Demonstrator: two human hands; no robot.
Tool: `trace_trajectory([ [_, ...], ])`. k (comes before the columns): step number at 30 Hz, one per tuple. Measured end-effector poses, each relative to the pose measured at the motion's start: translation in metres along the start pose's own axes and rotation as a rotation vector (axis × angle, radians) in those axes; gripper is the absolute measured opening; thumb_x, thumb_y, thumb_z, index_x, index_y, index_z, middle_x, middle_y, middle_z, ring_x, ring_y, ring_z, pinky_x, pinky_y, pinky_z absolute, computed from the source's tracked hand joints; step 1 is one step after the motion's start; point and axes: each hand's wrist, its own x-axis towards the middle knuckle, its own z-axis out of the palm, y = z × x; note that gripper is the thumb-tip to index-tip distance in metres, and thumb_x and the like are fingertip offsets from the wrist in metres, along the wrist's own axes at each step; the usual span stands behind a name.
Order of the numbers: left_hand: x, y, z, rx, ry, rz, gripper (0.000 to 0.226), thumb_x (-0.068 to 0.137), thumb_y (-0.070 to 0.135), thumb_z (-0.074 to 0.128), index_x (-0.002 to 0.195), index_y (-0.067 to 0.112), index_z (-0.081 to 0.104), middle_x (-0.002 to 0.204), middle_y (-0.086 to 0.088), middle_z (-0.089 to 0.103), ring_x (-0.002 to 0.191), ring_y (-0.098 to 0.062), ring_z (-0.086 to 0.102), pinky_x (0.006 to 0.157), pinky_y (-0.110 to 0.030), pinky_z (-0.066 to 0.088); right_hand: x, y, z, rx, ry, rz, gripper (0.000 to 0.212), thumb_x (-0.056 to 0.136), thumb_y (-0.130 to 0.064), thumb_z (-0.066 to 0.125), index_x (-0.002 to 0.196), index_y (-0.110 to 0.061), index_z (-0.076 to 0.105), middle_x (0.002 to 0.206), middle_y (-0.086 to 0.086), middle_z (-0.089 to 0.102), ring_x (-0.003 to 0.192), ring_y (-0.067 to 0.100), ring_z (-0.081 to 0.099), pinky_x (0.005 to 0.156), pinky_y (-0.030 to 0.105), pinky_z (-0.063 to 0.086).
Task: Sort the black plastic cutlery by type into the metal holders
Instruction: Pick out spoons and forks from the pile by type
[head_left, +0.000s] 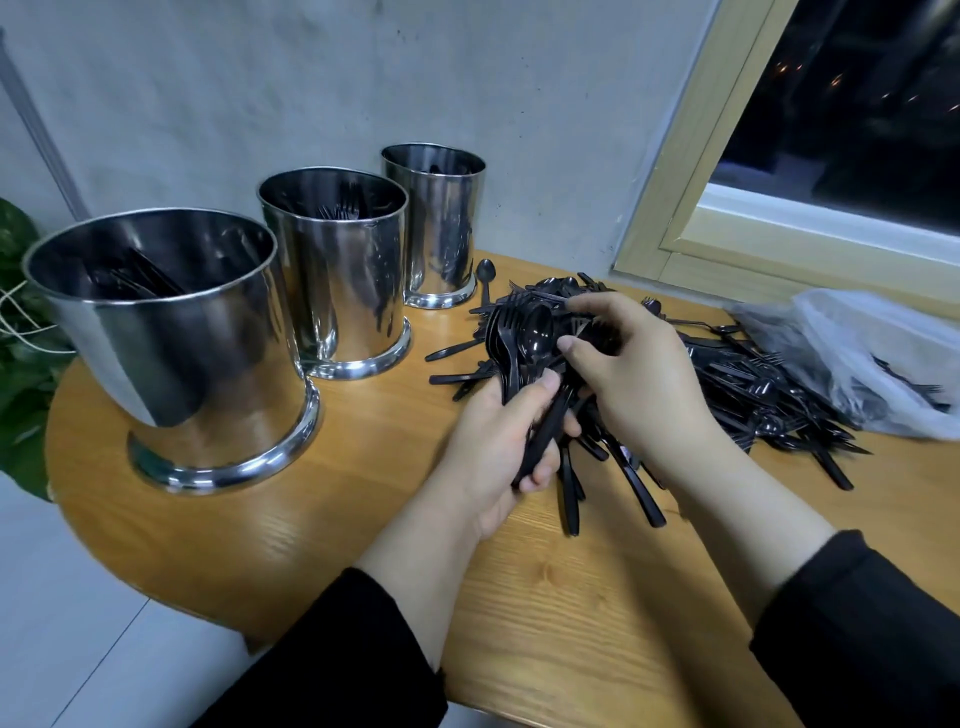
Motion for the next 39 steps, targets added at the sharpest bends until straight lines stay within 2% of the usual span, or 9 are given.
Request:
trace_trajectory([
  [3,-0.001,-0.001,-0.003,0.016,-0.022,-0.013,0.023,0.105,0.031,0.057,0.105,0.009,0.053,0.078,-0.013,0.065,0.04,-0.016,0.037,0.037,-0.021,0.022,-0.001,0.001,-0.001,0.038,-0.058,0.027,0.018,0.096,-0.028,0.064,0.114,-0.03,0.066,0.084,-0.005,0.07,0.059,0.005,0.059,0.054,0.016,0.044],
  [7,0.0,-0.003,-0.005,0.057,-0.051,-0.006,0.021,0.106,0.03,0.056,0.101,0.011,0.051,0.075,-0.01,0.062,0.041,-0.016,0.034,0.039,-0.022,0.019,0.0,0.0,-0.002,-0.043,-0.062,-0.075,0.034,0.093,-0.037,0.068,0.126,-0.032,0.062,0.112,-0.013,0.059,0.096,-0.011,0.053,0.08,0.001,0.036],
  [12,0.001,-0.007,-0.004,0.115,-0.099,-0.012,0.022,0.105,0.033,0.059,0.104,0.012,0.054,0.074,-0.009,0.059,0.043,-0.015,0.033,0.039,-0.022,0.021,0.009,-0.008,0.001,-0.155,-0.122,-0.174,0.026,0.093,-0.031,0.069,0.119,-0.028,0.069,0.114,-0.012,0.062,0.103,0.0,0.053,0.084,0.001,0.032],
  [16,0.001,-0.007,-0.005,0.1,-0.102,-0.011,0.013,0.103,0.026,0.061,0.101,0.015,0.056,0.073,-0.008,0.059,0.043,-0.015,0.034,0.038,-0.022,0.021,0.016,-0.012,-0.002,-0.138,-0.06,-0.188,0.01,0.092,-0.026,0.07,0.101,-0.023,0.073,0.101,-0.01,0.065,0.097,0.007,0.059,0.085,0.019,0.042],
  [20,0.001,-0.007,-0.006,0.096,-0.101,-0.008,0.014,0.102,0.029,0.063,0.104,0.016,0.057,0.075,-0.007,0.061,0.044,-0.014,0.037,0.037,-0.021,0.023,0.024,-0.02,-0.026,0.129,0.019,-0.146,0.002,0.095,-0.021,0.068,0.095,-0.023,0.069,0.087,-0.009,0.069,0.078,0.0,0.061,0.072,0.016,0.045],
  [23,0.001,-0.006,-0.007,0.068,-0.059,-0.015,0.019,0.102,0.031,0.062,0.109,0.013,0.058,0.075,-0.006,0.062,0.045,-0.013,0.038,0.038,-0.021,0.024,0.026,-0.02,-0.05,0.239,0.134,-0.16,0.003,0.097,-0.017,0.064,0.096,-0.018,0.066,0.085,0.0,0.072,0.072,0.006,0.062,0.067,0.023,0.05],
  [26,0.003,-0.006,-0.007,0.025,-0.009,-0.021,0.023,0.105,0.03,0.057,0.114,0.008,0.057,0.077,-0.007,0.061,0.046,-0.013,0.039,0.038,-0.023,0.026,0.022,-0.011,-0.062,0.212,0.057,-0.091,0.005,0.098,-0.018,0.064,0.095,-0.015,0.068,0.083,0.014,0.072,0.065,0.015,0.059,0.064,0.034,0.049],
  [33,0.003,-0.007,-0.006,0.051,0.031,-0.001,0.029,0.104,0.039,0.058,0.104,0.01,0.058,0.074,-0.006,0.062,0.051,-0.016,0.042,0.044,-0.027,0.032,0.006,0.014,-0.03,0.008,-0.107,-0.014,0.01,0.095,-0.022,0.068,0.104,-0.022,0.073,0.074,-0.001,0.072,0.059,0.003,0.062,0.06,0.014,0.047],
  [39,0.002,-0.007,-0.003,0.085,-0.003,0.016,0.025,0.106,0.039,0.055,0.105,0.014,0.057,0.074,-0.005,0.061,0.059,-0.018,0.054,0.052,-0.031,0.045,0.007,0.022,-0.008,-0.065,-0.014,-0.04,0.014,0.093,-0.026,0.07,0.106,-0.023,0.074,0.084,-0.008,0.07,0.08,0.01,0.063,0.072,0.024,0.045],
])
